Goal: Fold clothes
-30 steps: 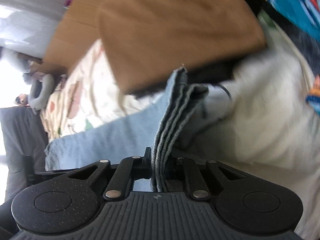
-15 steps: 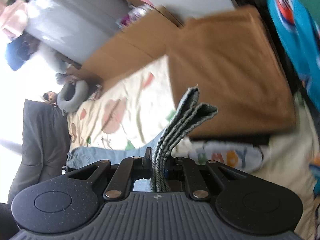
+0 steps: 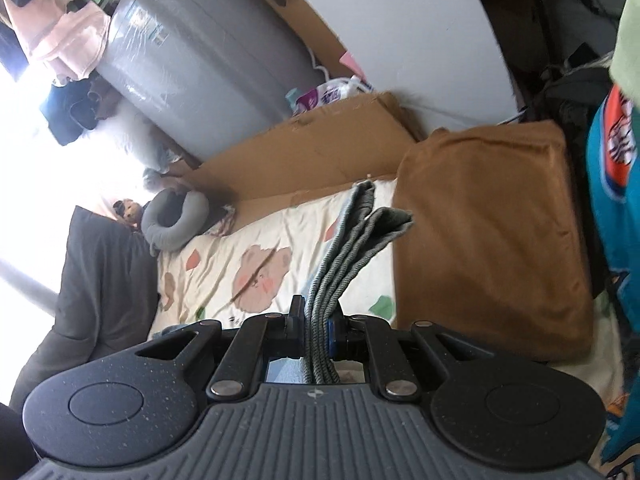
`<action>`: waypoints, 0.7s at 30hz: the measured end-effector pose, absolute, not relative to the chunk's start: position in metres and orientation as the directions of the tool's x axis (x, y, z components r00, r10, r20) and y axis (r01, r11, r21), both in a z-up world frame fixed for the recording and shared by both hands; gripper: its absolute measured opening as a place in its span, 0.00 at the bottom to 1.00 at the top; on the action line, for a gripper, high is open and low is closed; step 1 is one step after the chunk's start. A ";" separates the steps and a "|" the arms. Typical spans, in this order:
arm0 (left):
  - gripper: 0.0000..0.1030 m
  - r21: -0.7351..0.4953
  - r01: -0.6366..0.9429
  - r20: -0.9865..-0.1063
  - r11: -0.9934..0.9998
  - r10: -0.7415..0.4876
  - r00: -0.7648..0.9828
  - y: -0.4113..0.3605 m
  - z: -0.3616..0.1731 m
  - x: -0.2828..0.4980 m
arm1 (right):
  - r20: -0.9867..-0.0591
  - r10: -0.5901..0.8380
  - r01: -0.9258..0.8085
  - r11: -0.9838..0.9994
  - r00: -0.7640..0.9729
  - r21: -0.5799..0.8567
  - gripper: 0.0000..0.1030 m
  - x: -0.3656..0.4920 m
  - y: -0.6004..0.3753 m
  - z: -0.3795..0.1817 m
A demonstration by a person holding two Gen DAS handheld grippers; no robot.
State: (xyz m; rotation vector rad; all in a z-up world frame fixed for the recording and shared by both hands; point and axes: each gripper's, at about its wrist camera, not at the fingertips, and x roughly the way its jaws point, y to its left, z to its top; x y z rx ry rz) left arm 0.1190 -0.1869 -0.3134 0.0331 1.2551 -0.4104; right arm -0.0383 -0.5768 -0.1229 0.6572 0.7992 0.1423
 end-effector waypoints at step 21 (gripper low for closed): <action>0.60 -0.281 0.358 -0.916 0.891 -0.360 0.177 -0.211 -0.345 0.111 | -0.687 0.151 0.309 0.811 0.711 0.498 0.00 -0.056 -0.667 -0.117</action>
